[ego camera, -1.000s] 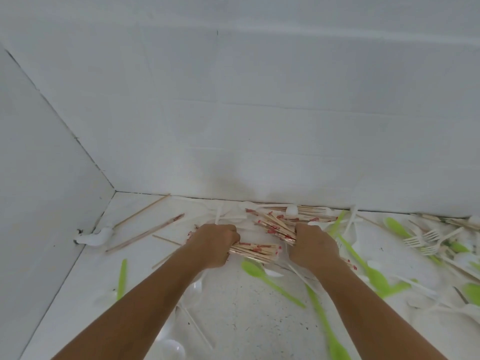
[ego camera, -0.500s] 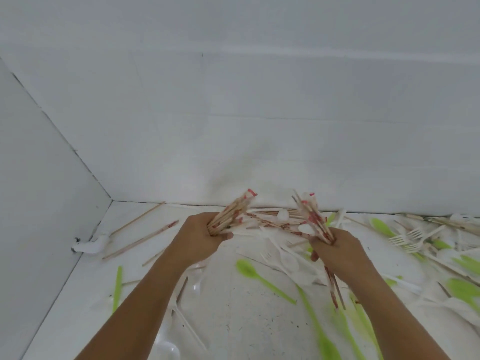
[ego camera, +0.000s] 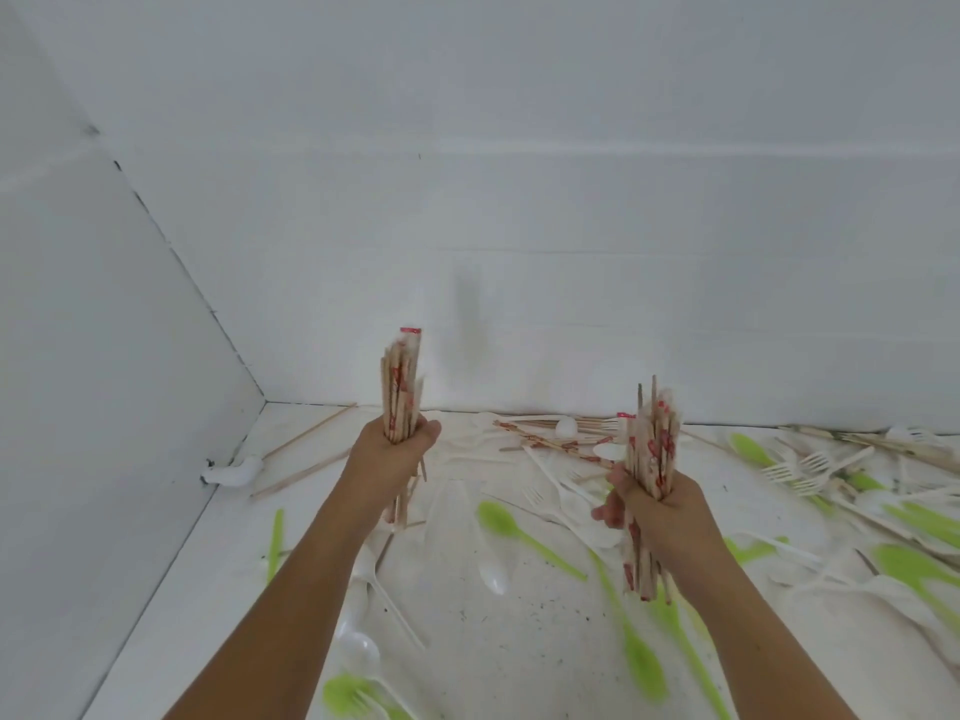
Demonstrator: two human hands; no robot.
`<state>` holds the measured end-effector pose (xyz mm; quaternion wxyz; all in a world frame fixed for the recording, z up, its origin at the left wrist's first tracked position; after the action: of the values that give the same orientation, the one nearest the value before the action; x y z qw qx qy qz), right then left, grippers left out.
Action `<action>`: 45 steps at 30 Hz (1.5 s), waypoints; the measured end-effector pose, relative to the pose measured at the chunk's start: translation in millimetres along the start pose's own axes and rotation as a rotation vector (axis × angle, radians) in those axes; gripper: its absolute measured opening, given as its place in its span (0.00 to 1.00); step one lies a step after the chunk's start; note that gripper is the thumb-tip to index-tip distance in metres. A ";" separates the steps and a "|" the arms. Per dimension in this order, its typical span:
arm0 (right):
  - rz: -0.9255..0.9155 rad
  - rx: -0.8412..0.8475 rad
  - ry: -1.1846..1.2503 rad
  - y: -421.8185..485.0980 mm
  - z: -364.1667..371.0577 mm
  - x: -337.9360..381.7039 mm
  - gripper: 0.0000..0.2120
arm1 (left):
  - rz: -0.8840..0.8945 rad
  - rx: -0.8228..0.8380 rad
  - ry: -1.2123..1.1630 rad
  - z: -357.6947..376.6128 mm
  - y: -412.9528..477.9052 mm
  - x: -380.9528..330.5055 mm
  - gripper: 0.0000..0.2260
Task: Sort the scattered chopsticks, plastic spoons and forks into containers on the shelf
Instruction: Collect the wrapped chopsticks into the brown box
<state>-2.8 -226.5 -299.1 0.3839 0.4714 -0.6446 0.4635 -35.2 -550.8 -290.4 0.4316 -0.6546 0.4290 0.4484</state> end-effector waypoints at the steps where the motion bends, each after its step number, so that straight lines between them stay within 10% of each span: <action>1: -0.013 0.008 0.090 -3.2 4.3 0.8 0.07 | 0.000 -0.026 -0.084 -4.3 -4.6 -1.8 0.08; 5: -0.078 0.031 0.187 -10.7 20.6 0.7 0.05 | -0.010 -0.067 -0.410 -23.1 -27.9 -18.7 0.04; 13: -0.092 0.038 0.249 -23.9 68.9 5.3 0.24 | 0.165 -0.163 -0.225 -59.6 -135.6 -13.8 0.22; 22: -0.181 0.088 0.114 -47.4 146.2 -3.3 0.40 | 0.028 -0.514 -0.220 -108.5 -136.3 72.3 0.16; 32: -0.077 0.197 -0.183 -41.7 195.8 -43.5 0.27 | -0.133 -0.525 -0.139 -117.3 -121.1 152.4 0.20; 36: -0.194 0.234 -0.234 -24.4 204.5 -15.8 0.05 | -0.142 -0.522 -0.032 -132.0 -101.3 142.3 0.22; 45: -0.661 0.598 -1.012 -3.7 291.4 2.1 0.14 | 0.004 -0.288 0.385 -146.3 27.6 96.1 0.06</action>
<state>-16.7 -507.1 -376.5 0.0091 0.8891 -0.4106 0.2020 -7.6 -713.6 -354.5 0.2432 -0.7819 0.4365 0.3728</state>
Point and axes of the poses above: each hand's wrist, its own y-axis towards the middle knuckle, its own z-axis out of the palm, x = y × z, the point moved 4 cm from there along y, towards the middle knuckle, and after that the axes turned 6 degrees about -y, right-handed, at the moved point
